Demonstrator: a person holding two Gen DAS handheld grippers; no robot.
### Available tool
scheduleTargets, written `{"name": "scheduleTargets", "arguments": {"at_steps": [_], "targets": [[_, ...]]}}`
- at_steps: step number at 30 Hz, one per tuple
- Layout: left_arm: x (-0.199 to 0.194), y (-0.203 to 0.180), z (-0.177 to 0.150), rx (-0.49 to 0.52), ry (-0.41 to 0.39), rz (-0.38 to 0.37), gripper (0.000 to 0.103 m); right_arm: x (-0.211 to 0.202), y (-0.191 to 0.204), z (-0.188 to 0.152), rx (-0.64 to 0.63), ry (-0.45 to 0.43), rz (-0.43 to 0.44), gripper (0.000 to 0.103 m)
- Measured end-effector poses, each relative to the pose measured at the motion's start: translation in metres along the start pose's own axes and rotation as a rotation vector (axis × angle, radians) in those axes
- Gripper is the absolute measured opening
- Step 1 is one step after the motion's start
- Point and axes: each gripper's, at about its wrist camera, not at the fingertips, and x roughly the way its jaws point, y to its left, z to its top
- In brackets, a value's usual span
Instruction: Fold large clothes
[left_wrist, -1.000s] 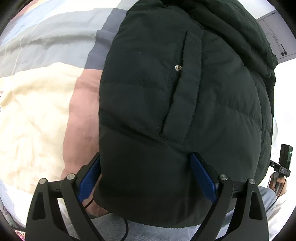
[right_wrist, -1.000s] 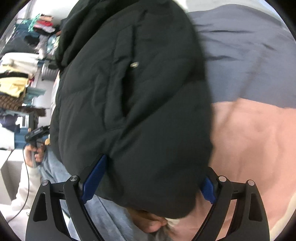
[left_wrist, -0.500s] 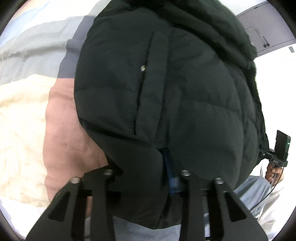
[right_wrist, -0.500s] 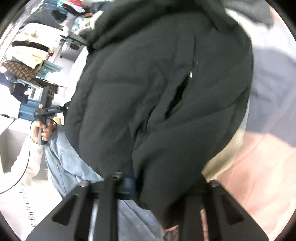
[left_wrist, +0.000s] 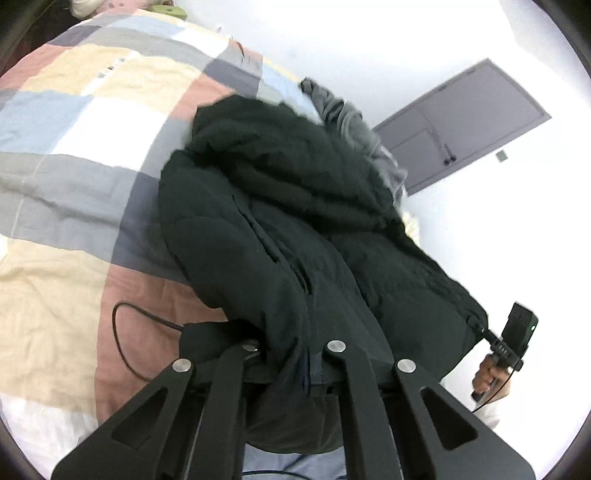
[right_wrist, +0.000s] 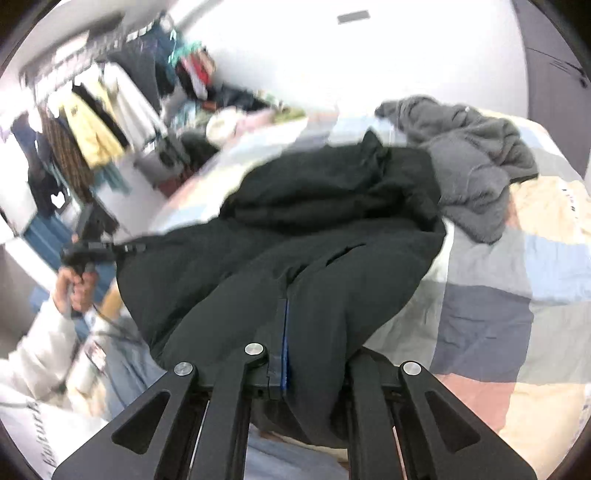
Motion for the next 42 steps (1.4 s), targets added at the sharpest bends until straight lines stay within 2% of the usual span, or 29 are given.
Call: {"name": "scheduleTargets", "arguments": {"at_steps": [7,14,17,22,25,27,31,37,42], "targets": [[-0.057,0.007,-0.027,-0.041,-0.021,-0.040,0.005,-0.057,0.030,-0.020,0.077,-0.109,0.054,0.005],[-0.106,-0.001,-0.053,-0.066,-0.021,-0.030,0.005,-0.093,0.068,-0.037,0.118,-0.133,0.073,0.005],[-0.118,-0.003,-0.050,-0.071,-0.020,-0.016,0.005,-0.096,0.071,-0.027,0.127,-0.133,0.079,0.005],[-0.112,-0.007,-0.023,-0.083,-0.013,-0.008,0.005,-0.078,0.051,0.005,0.170,-0.129,0.084,0.005],[-0.099,-0.006,0.004,-0.113,0.009,-0.042,0.005,-0.058,0.020,0.028,0.279,-0.124,0.100,0.005],[-0.084,-0.003,0.026,-0.131,0.024,-0.037,0.006,-0.038,0.000,0.046,0.326,-0.101,0.081,0.005],[-0.051,-0.004,0.069,-0.149,0.044,0.010,0.006,-0.003,-0.036,0.071,0.429,-0.075,0.064,0.005],[-0.008,0.005,0.124,-0.241,0.026,0.073,0.008,0.051,-0.085,0.105,0.531,-0.050,0.013,0.005],[0.034,0.024,0.150,-0.304,0.026,0.142,0.011,0.103,-0.127,0.108,0.656,-0.018,-0.011,0.005]]}}
